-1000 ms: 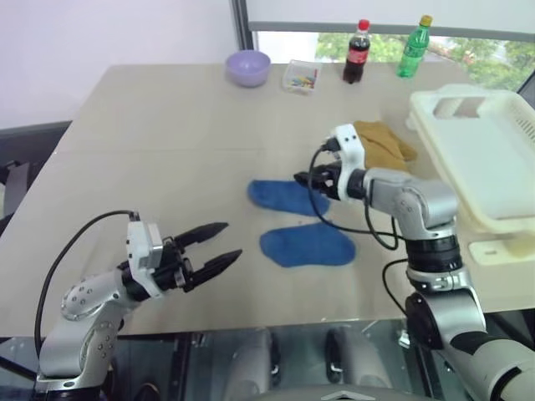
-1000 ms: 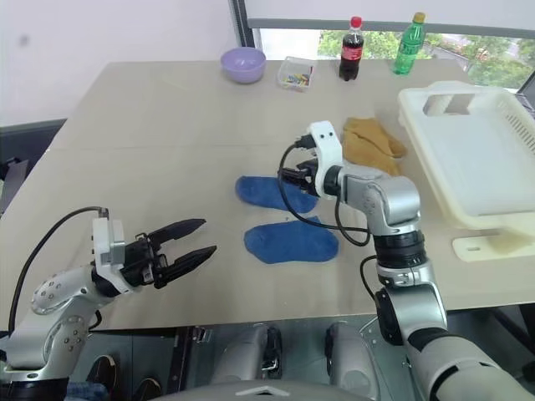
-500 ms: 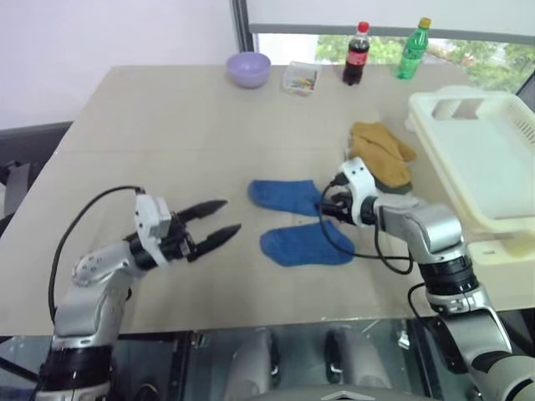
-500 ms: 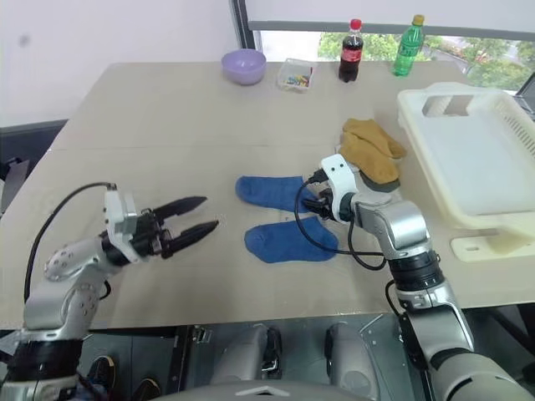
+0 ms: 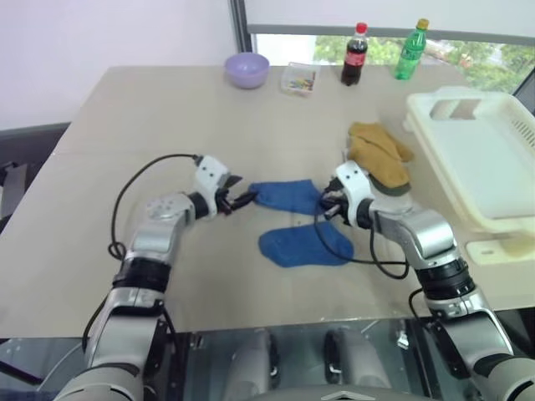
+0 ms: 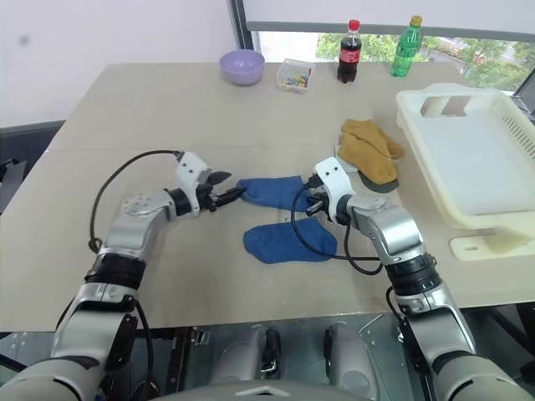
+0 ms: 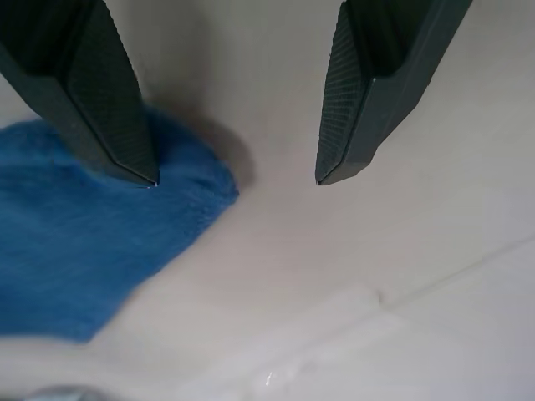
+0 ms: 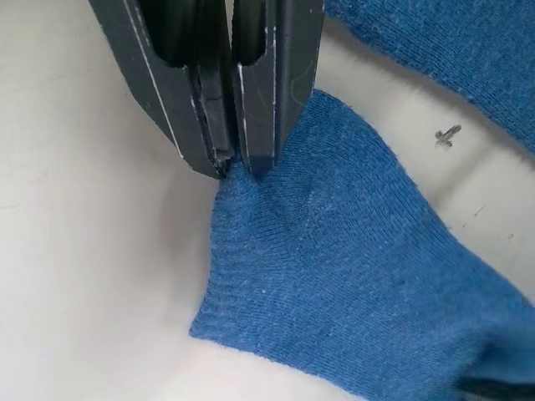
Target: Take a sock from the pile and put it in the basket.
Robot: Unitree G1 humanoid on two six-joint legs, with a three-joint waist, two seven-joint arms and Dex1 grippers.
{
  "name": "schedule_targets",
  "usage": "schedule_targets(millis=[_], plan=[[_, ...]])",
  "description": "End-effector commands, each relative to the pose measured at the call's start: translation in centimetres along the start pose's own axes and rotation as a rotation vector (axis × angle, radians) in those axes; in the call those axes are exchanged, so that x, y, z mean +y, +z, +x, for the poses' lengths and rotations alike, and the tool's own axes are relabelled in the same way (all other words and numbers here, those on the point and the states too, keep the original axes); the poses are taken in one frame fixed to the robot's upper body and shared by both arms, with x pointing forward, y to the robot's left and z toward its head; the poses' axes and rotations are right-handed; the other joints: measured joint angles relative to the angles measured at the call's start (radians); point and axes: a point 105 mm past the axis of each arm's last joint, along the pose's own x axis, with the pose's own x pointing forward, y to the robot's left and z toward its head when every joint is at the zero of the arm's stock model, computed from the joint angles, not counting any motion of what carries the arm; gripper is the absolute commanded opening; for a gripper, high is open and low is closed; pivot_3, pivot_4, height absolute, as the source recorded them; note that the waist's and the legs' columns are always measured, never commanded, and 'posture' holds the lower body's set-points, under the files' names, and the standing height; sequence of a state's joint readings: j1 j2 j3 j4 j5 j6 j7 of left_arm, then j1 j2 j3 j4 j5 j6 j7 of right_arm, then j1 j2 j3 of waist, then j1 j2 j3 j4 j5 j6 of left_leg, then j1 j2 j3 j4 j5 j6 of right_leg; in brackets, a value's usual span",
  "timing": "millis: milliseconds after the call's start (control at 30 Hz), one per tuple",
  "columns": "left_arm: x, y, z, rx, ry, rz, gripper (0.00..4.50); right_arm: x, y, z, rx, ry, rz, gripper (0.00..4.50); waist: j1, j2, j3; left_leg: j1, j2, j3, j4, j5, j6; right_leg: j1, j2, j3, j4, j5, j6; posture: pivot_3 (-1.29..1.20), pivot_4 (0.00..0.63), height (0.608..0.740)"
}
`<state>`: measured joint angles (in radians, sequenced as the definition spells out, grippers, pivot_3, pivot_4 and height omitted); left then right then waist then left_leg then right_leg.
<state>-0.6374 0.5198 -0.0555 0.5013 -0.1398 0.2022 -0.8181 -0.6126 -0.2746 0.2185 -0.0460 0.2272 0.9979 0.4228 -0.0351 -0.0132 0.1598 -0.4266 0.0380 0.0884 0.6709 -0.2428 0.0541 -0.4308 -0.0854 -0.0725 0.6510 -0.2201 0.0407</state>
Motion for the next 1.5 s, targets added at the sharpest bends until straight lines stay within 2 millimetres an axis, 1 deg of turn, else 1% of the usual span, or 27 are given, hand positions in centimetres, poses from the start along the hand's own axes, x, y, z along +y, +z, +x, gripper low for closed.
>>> schedule_targets(millis=[33, 100, 167, 267, 300, 333, 367, 400, 433, 467, 633, 700, 767, 800, 833, 900, 1033, 1067, 1133, 1200, 1267, 1333, 1400, 1500], plan=[[-0.6, -1.6, 0.3, 0.090, -0.058, -0.013, 3.17, -0.1, -1.2, 0.3, 0.034, -0.020, 0.004, 0.06, 0.000, 0.000, 0.000, 0.001, 0.000, 0.001, 0.000, 0.000, 0.000, 0.000, 0.000, 0.001, 0.001, 0.000, 0.000, 0.00, 0.150, 0.733], [-0.8, -1.6, 0.3, 0.097, -0.080, -0.037, 3.17, -0.1, -1.1, 0.3, 0.032, -0.025, 0.003, 0.06, 0.000, -0.001, -0.001, 0.003, 0.000, 0.002, 0.000, 0.000, 0.000, 0.001, 0.000, 0.002, 0.003, 0.000, 0.000, 0.00, 0.150, 0.733], [-1.1, -1.6, 0.3, 0.113, -0.110, -0.019, 3.17, -0.1, -1.1, 0.4, 0.030, -0.028, 0.002, 0.06, 0.000, -0.001, -0.001, 0.005, 0.000, 0.002, 0.000, 0.000, 0.000, 0.003, -0.001, 0.003, 0.003, 0.000, 0.000, 0.00, 0.150, 0.733], [-1.5, -1.6, 0.3, 0.117, -0.146, -0.061, 2.45, 0.0, -1.2, 0.5, 0.029, -0.032, -0.004, 0.00, 0.000, -0.001, -0.001, 0.008, 0.001, 0.003, 0.000, -0.002, 0.003, 0.005, -0.001, 0.004, 0.003, 0.000, 0.000, 0.00, 0.150, 0.733], [-1.7, -1.7, 0.2, 0.123, -0.161, -0.066, 2.02, 0.0, -1.2, 0.5, 0.028, -0.032, -0.007, 0.00, 0.000, -0.001, -0.001, 0.009, 0.001, 0.003, 0.000, -0.002, 0.003, 0.005, -0.001, 0.004, 0.003, 0.000, 0.000, 0.00, 0.150, 0.733], [-1.9, -1.8, 0.1, 0.130, -0.167, -0.068, 1.47, 0.0, -1.1, 0.5, 0.026, -0.033, -0.008, 0.00, 0.000, -0.001, -0.001, 0.010, 0.001, 0.003, 0.000, -0.002, 0.003, 0.006, -0.001, 0.004, 0.003, 0.000, 0.000, 0.00, 0.150, 0.733], [-2.0, -2.0, -0.1, 0.137, -0.172, -0.066, 1.18, 0.1, -1.1, 0.5, 0.024, -0.032, -0.008, 0.00, 0.000, -0.001, -0.001, 0.010, 0.001, 0.003, 0.000, -0.002, 0.004, 0.006, -0.001, 0.004, 0.004, 0.000, 0.000, 0.00, 0.150, 0.733], [-2.1, -2.1, -0.2, 0.142, -0.176, -0.068, 0.64, 0.1, -1.0, 0.6, 0.022, -0.033, -0.008, 0.00, 0.000, -0.001, -0.001, 0.010, 0.001, 0.003, 0.000, -0.002, 0.004, 0.006, -0.001, 0.004, 0.004, 0.000, 0.000, 0.00, 0.150, 0.733], [-2.2, -2.2, -0.3, 0.146, -0.178, -0.070, 0.28, 0.0, -0.9, 0.5, 0.018, -0.035, -0.012, 0.00, 0.000, -0.001, -0.001, 0.011, 0.001, 0.003, 0.000, -0.002, 0.004, 0.006, -0.001, 0.004, 0.004, 0.000, 0.000, 0.00, 0.150, 0.733], [-2.2, -2.2, -0.5, 0.146, -0.174, -0.071, 0.10, 0.0, -0.7, 0.5, 0.012, -0.039, -0.016, 0.00, -0.001, -0.001, -0.001, 0.011, 0.001, 0.003, 0.000, -0.002, 0.004, 0.006, -0.001, 0.005, 0.004, 0.000, 0.000, 0.00, 0.150, 0.733], [-2.1, -1.4, -1.3, 0.085, -0.132, -0.109, 0.10, -0.3, 0.4, -0.1, -0.030, -0.037, -0.009, 0.00, -0.003, -0.001, -0.001, 0.011, 0.001, 0.004, 0.000, -0.002, 0.004, 0.006, -0.001, 0.005, 0.005, 0.000, 0.000, 0.00, 0.150, 0.733], [-2.8, -0.1, -2.1, -0.011, -0.154, -0.157, 0.10, -0.2, 1.0, -0.8, -0.051, -0.025, 0.012, 0.00, -0.004, 0.000, 0.000, 0.011, 0.001, 0.004, 0.000, -0.002, 0.004, 0.006, -0.001, 0.006, 0.005, 0.000, 0.000, 0.00, 0.150, 0.733], [-4.1, 1.4, -3.3, -0.119, -0.205, -0.214, 0.10, -0.2, 1.7, -1.7, -0.071, -0.014, 0.016, 0.00, -0.003, -0.001, 0.000, 0.010, 0.001, 0.004, 0.000, -0.002, 0.003, 0.005, -0.002, 0.007, 0.005, 0.000, 0.000, 0.00, 0.150, 0.733], [-4.6, 1.9, -3.9, -0.147, -0.221, -0.246, 0.10, -0.1, 2.0, -2.2, -0.079, -0.006, 0.018, 0.00, -0.003, -0.001, 0.000, 0.009, 0.001, 0.005, 0.000, -0.002, 0.003, 0.004, -0.002, 0.007, 0.005, 0.000, 0.000, 0.00, 0.150, 0.733], [-5.0, 2.1, -4.5, -0.164, -0.231, -0.270, 0.10, 0.0, 2.3, -2.8, -0.087, 0.003, 0.023, 0.00, -0.002, -0.001, 0.000, 0.007, 0.001, 0.005, 0.000, -0.001, 0.001, 0.002, -0.002, 0.007, 0.005, 0.000, 0.000, 0.00, 0.150, 0.733], [-5.6, 1.9, -5.7, -0.172, -0.227, -0.316, 0.10, 0.1, 2.7, -3.8, -0.098, 0.020, 0.040, 0.00, -0.001, -0.001, 0.000, 0.002, 0.001, 0.004, 0.000, 0.000, 0.000, -0.002, -0.003, 0.007, 0.005, 0.000, 0.000, 0.00, 0.150, 0.733], [-6.5, 1.8, -7.9, -0.195, -0.218, -0.422, 0.10, 1.1, 3.2, -6.1, -0.101, 0.083, 0.074, 0.00, 0.002, -0.001, 0.000, 0.002, 0.001, 0.003, 0.000, 0.000, 0.000, -0.002, -0.003, 0.005, 0.005, 0.000, 0.000, 0.00, 0.150, 0.733], [-6.8, 1.9, -8.5, -0.200, -0.221, -0.444, 0.10, 1.5, 3.1, -6.8, -0.096, 0.108, 0.079, 0.00, 0.002, -0.001, 0.000, 0.002, 0.001, 0.003, 0.000, -0.002, 0.003, -0.002, -0.003, 0.005, 0.005, 0.000, 0.000, 0.00, 0.150, 0.733], [-7.5, 1.9, -9.4, -0.195, -0.224, -0.482, 0.10, 2.1, 2.5, -8.1, -0.069, 0.139, 0.074, 0.00, 0.006, -0.001, 0.000, 0.002, 0.001, 0.002, 0.000, -0.002, 0.004, -0.002, -0.003, 0.005, 0.005, 0.000, 0.000, 0.00, 0.150, 0.733], [-8.0, 1.8, -9.9, -0.182, -0.228, -0.511, 0.10, 2.3, 1.7, -9.0, -0.031, 0.154, 0.088, 0.00, 0.009, -0.001, 0.000, 0.002, 0.001, 0.001, 0.000, -0.003, 0.004, -0.001, -0.003, 0.004, 0.004, 0.000, 0.000, 0.00, 0.150, 0.733], [-9.1, 1.5, -10.2, -0.162, -0.256, -0.537, 0.10, 2.4, 0.7, -9.8, 0.006, 0.160, 0.105, 0.00, 0.015, -0.001, 0.000, 0.002, 0.001, 0.001, 0.000, -0.003, 0.004, -0.001, -0.003, 0.004, 0.004, 0.000, 0.000, 0.00, 0.150, 0.733], [-10.0, 0.8, -9.8, -0.134, -0.265, -0.534, 0.10, 2.4, -0.3, -10.3, 0.038, 0.164, 0.114, 0.00, 0.020, -0.001, 0.000, 0.002, 0.000, 0.001, 0.000, -0.003, 0.004, -0.001, -0.003, 0.004, 0.004, -0.001, -0.001, 0.00, 0.150, 0.733], [-10.6, 0.3, -9.3, -0.118, -0.271, -0.533, 0.10, 2.3, -1.1, -10.4, 0.061, 0.155, 0.129, 0.00, 0.024, -0.001, 0.000, 0.002, 0.000, 0.001, 0.000, -0.003, 0.004, -0.001, -0.003, 0.004, 0.004, -0.001, -0.001, 0.00, 0.150, 0.733], [-11.1, 0.0, -8.8, -0.113, -0.270, -0.535, 0.10, 2.2, -1.8, -10.4, 0.091, 0.135, 0.129, 0.00, 0.024, -0.001, 0.000, 0.002, 0.000, 0.001, 0.000, -0.003, 0.005, -0.001, -0.003, 0.004, 0.003, -0.002, -0.004, 0.00, 0.150, 0.733]])
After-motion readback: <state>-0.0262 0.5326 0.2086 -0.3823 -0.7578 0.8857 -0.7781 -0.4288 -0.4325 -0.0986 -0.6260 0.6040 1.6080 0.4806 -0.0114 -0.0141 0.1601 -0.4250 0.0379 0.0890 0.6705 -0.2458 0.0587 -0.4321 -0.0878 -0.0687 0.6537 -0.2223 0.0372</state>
